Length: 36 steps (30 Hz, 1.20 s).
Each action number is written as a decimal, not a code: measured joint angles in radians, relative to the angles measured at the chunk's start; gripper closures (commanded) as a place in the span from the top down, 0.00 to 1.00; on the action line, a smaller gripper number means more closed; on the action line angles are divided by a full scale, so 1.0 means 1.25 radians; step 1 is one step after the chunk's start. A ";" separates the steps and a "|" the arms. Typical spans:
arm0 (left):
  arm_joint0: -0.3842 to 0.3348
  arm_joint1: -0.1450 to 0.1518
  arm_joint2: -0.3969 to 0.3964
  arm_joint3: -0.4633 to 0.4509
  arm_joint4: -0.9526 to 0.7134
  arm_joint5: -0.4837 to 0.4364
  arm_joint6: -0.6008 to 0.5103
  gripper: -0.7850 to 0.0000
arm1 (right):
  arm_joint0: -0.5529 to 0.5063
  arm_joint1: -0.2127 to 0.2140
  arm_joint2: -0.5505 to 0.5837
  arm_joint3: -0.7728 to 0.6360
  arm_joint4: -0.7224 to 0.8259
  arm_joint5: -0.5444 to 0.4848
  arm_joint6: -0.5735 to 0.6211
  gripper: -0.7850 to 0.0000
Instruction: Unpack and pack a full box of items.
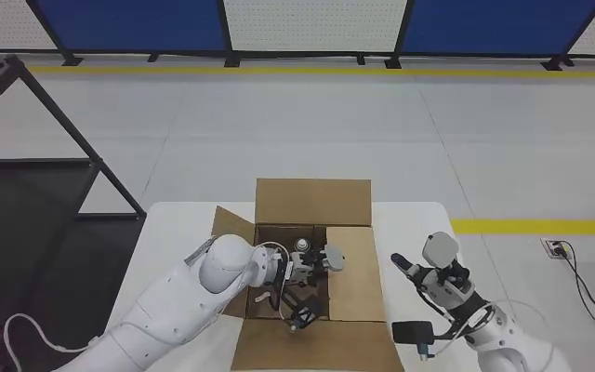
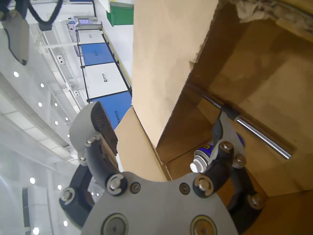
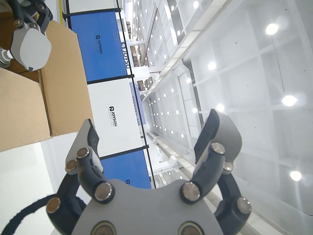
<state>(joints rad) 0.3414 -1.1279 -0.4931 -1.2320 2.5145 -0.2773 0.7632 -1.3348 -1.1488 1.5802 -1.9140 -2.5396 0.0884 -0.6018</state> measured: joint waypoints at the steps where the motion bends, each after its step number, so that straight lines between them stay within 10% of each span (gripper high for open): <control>1: 0.005 -0.003 -0.003 0.010 -0.009 0.023 0.000 1.00 | -0.010 0.001 0.012 -0.005 0.003 0.002 0.001 1.00; 19: -0.012 -0.092 0.021 0.113 -0.096 0.188 0.017 1.00 | -0.132 0.014 0.106 -0.033 0.031 0.032 -0.052 1.00; 36: -0.039 -0.118 -0.008 0.063 -0.052 0.183 -0.011 1.00 | -0.169 0.031 0.131 -0.058 -0.025 0.049 -0.206 1.00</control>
<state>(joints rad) 0.2922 -1.2760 -0.5031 -1.1535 2.4499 -0.0480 0.7499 -1.5459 -1.1097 1.7443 -1.9865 -2.5707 0.1502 -0.8593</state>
